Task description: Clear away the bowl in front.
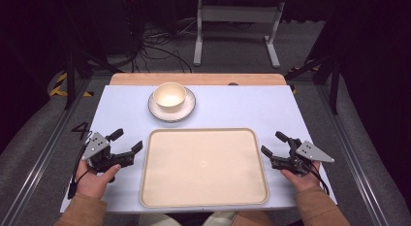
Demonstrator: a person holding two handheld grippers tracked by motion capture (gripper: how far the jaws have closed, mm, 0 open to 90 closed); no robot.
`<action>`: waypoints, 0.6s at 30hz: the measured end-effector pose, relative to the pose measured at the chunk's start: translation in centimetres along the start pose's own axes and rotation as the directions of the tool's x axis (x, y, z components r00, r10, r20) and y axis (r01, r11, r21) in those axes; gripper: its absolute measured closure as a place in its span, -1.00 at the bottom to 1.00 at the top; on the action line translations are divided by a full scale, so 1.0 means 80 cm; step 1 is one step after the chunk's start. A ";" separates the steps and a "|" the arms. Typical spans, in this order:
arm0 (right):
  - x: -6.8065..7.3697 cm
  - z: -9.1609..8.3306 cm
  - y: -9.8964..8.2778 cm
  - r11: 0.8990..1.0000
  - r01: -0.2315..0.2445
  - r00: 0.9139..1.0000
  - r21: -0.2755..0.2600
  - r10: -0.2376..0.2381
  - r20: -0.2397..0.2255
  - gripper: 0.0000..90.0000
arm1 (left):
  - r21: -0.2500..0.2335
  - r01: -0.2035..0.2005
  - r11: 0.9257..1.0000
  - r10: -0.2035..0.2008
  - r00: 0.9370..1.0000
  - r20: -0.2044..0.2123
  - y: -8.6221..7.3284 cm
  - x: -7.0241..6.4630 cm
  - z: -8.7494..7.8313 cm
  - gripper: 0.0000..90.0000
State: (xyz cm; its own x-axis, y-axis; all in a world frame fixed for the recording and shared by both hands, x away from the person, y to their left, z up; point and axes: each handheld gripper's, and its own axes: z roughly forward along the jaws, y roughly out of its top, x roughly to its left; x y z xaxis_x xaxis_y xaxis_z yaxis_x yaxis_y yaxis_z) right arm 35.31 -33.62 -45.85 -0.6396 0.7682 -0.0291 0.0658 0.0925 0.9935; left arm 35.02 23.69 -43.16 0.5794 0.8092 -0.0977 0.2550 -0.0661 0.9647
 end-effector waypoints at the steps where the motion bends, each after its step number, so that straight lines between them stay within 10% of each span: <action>1: 0.000 0.000 0.000 1.000 0.000 1.000 0.000 0.000 -0.001 -0.58 | 0.002 -0.002 1.000 0.002 1.000 0.003 0.003 0.000 0.000 -0.73; 18: 0.000 0.000 0.000 1.000 -0.001 1.000 0.000 0.001 -0.008 -0.58 | -0.005 -0.015 1.000 0.015 1.000 0.005 0.046 0.002 0.001 -0.73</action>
State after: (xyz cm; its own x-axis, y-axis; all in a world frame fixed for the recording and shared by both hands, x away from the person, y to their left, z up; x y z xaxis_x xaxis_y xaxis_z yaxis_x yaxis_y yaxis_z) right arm 35.33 -33.64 -45.85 -0.6454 0.7634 -0.0272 0.0664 0.0915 0.9936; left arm 36.11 23.53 -39.62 0.5875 0.8048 -0.0843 0.2424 -0.0756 0.9672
